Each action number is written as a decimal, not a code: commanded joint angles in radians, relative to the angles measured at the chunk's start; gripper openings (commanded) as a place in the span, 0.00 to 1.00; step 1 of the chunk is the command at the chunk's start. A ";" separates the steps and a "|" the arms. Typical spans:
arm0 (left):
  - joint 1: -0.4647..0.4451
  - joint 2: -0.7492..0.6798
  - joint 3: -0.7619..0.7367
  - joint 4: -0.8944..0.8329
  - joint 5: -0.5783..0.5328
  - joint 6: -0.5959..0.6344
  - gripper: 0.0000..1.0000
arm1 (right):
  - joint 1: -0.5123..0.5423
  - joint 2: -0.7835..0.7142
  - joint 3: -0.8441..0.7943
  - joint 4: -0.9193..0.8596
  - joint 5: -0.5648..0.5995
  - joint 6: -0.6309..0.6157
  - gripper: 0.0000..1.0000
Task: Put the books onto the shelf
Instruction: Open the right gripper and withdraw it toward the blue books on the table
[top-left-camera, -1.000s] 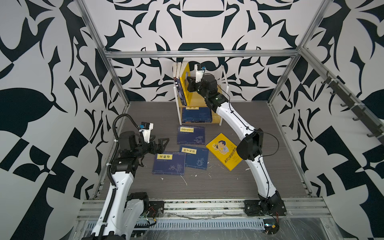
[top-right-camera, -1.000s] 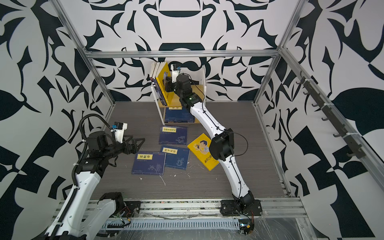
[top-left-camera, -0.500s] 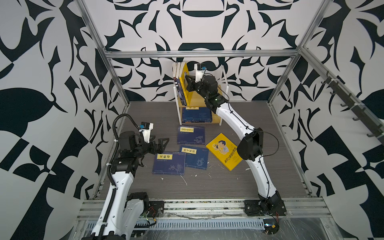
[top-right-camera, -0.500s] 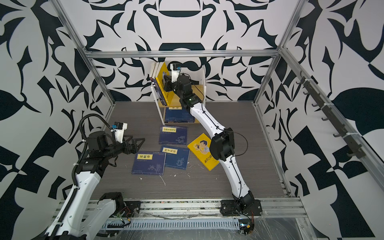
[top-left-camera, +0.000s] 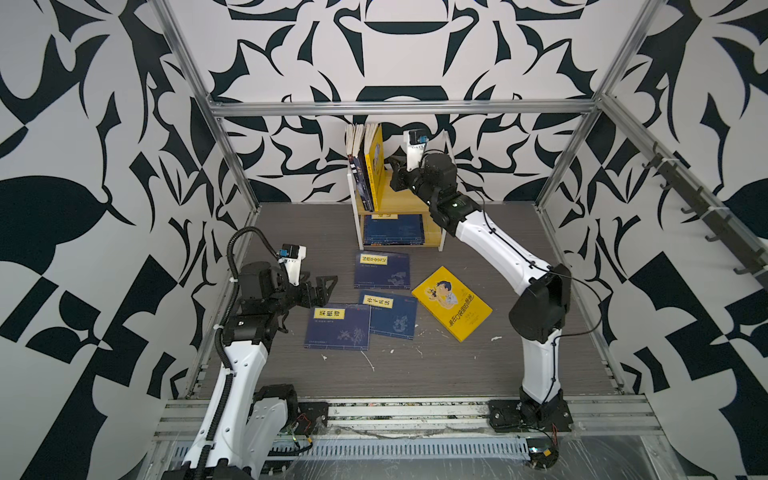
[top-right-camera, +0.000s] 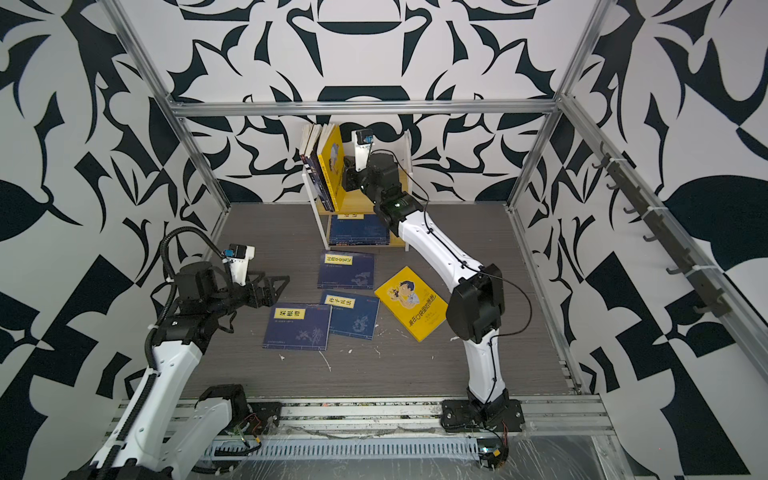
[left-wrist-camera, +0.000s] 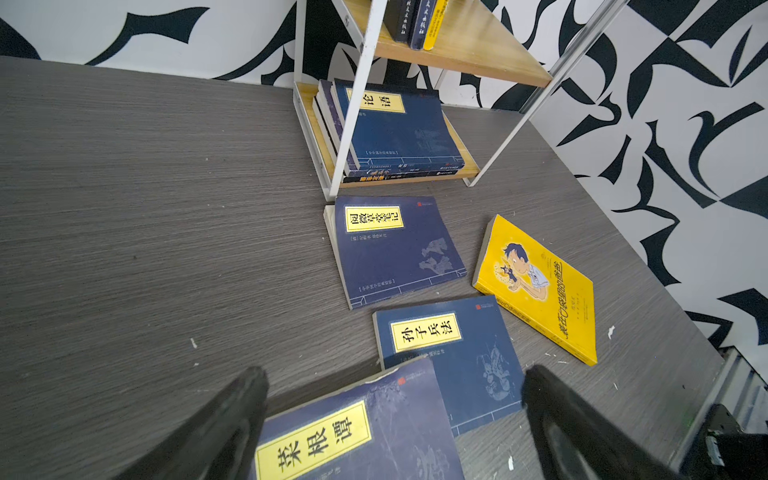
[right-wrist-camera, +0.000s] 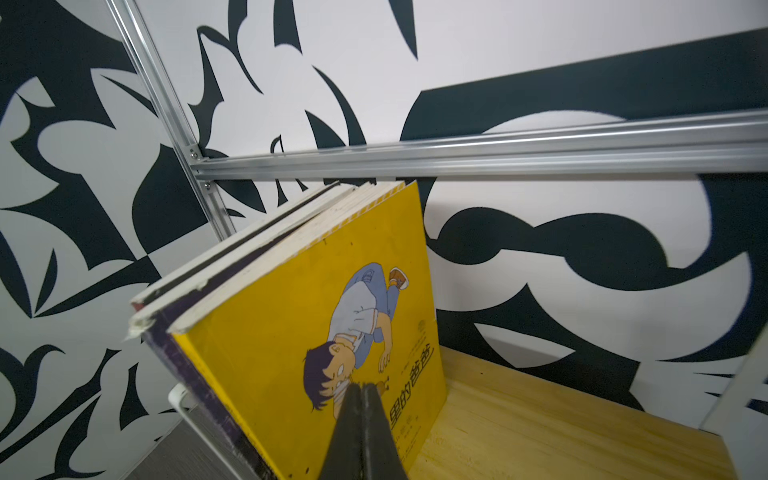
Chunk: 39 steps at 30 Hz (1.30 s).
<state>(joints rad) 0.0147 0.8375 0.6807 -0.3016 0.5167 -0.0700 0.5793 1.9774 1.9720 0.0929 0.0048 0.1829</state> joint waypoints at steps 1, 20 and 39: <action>0.002 0.011 0.030 -0.030 -0.013 -0.014 1.00 | -0.002 -0.070 -0.076 0.065 0.035 -0.014 0.00; 0.037 0.134 0.153 -0.161 -0.142 0.002 1.00 | 0.153 -0.463 -0.688 0.055 0.176 0.137 0.33; 0.087 0.515 0.298 -0.427 -0.176 0.161 0.99 | 0.472 -0.483 -1.107 0.130 0.333 0.511 0.59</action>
<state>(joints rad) 0.0994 1.3300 0.9531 -0.6373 0.3573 0.0380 1.0260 1.4761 0.8776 0.1650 0.3191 0.6075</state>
